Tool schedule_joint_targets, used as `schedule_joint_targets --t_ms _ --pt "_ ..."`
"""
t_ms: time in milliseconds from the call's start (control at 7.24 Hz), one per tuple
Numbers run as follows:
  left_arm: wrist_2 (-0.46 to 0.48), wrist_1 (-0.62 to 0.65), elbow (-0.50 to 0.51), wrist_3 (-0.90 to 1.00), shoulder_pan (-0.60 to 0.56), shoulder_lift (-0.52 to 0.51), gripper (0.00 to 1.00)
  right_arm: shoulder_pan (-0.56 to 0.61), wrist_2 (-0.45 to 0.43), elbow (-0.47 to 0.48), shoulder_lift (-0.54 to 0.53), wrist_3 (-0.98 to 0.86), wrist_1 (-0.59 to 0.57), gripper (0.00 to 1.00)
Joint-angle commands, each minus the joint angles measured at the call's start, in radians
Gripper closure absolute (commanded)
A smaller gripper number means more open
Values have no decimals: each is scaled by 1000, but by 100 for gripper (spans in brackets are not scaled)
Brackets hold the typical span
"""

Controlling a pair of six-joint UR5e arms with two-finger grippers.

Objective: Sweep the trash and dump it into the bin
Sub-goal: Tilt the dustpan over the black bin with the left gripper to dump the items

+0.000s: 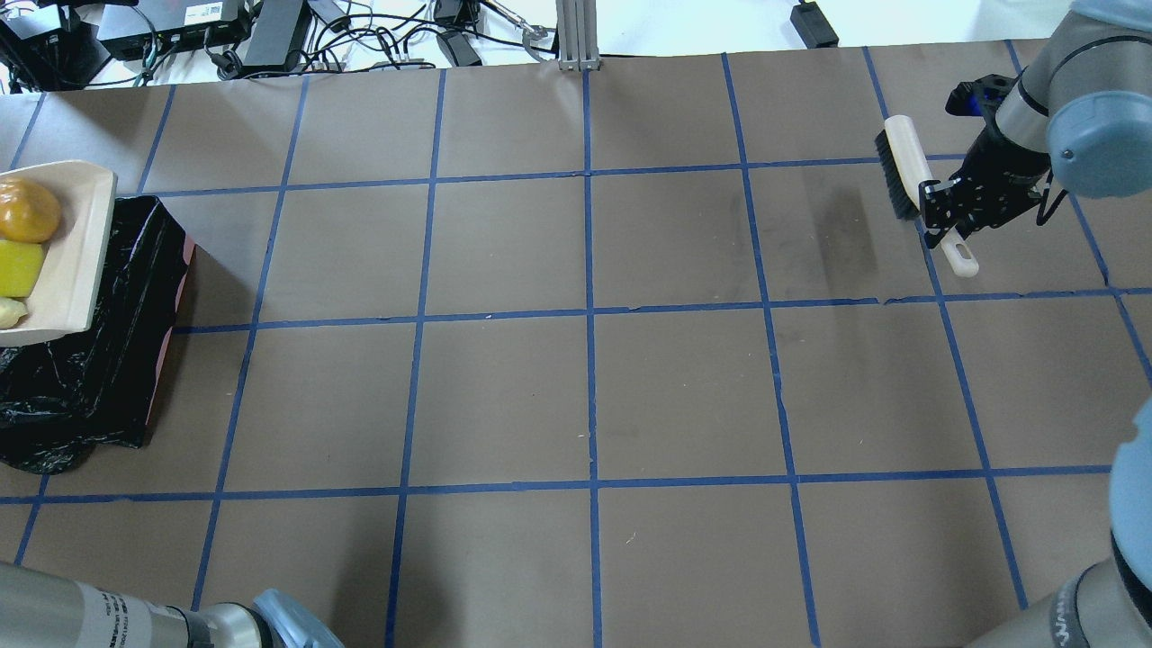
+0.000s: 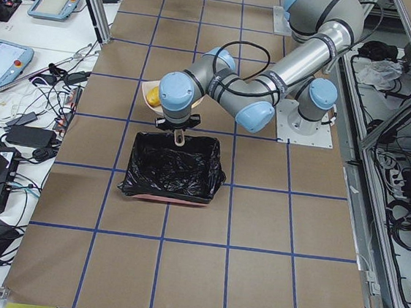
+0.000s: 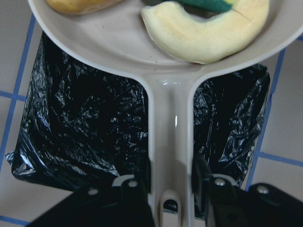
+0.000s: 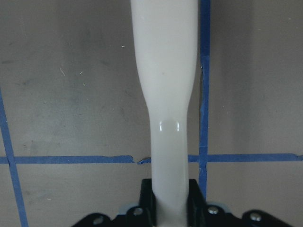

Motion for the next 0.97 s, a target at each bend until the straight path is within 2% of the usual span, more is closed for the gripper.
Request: schedule_joint_targets --t_ms 0,276,414,691,829 --pt "125 112 14 26 28 -22 100 -36 7 3 21 -18 -5 100" --pt "235 158 14 26 11 -7 100 -40 3 35 24 -17 -59 100" --pt "347 195 17 28 -24 1 100 -40 -5 48 22 -15 -79 100" --pt "425 203 8 28 -60 -7 100 -40 -5 52 26 -24 -74 97" --pt "469 201 8 26 -95 -4 100 -40 -7 67 23 -24 -75 93"
